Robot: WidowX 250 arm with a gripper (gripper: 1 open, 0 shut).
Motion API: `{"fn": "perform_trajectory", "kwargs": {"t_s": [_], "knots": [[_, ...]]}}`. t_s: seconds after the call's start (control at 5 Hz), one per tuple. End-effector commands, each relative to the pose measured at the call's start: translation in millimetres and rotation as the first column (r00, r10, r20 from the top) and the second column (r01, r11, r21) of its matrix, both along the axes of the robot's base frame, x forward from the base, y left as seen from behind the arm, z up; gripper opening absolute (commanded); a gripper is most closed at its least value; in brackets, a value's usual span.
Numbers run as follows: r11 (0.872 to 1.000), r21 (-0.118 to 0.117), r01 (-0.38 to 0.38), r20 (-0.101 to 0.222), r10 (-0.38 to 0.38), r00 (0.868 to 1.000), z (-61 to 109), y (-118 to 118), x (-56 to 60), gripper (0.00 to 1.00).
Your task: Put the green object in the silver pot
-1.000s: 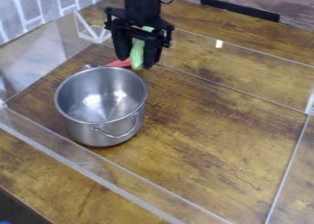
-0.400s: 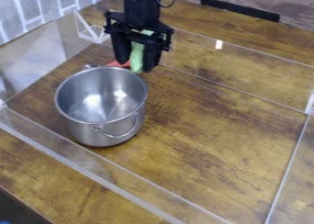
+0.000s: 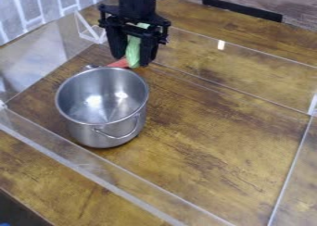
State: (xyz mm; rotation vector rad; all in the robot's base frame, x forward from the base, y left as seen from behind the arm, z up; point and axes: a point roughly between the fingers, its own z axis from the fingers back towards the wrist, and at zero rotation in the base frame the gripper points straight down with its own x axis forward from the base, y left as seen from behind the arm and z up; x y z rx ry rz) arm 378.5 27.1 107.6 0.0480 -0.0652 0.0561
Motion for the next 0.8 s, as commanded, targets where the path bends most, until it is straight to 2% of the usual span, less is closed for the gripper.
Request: {"fn": "perform_trajectory", "kwargs": {"t_s": [0.0, 0.6], "knots": [[1.000, 0.006, -0.026, 0.125, 0.025, 0.992, 48.7, 5.3, -4.5, 0.00], [0.999, 0.005, -0.054, 0.152, 0.052, 0.987, 59.0, 4.6, -15.4, 0.00]]}}
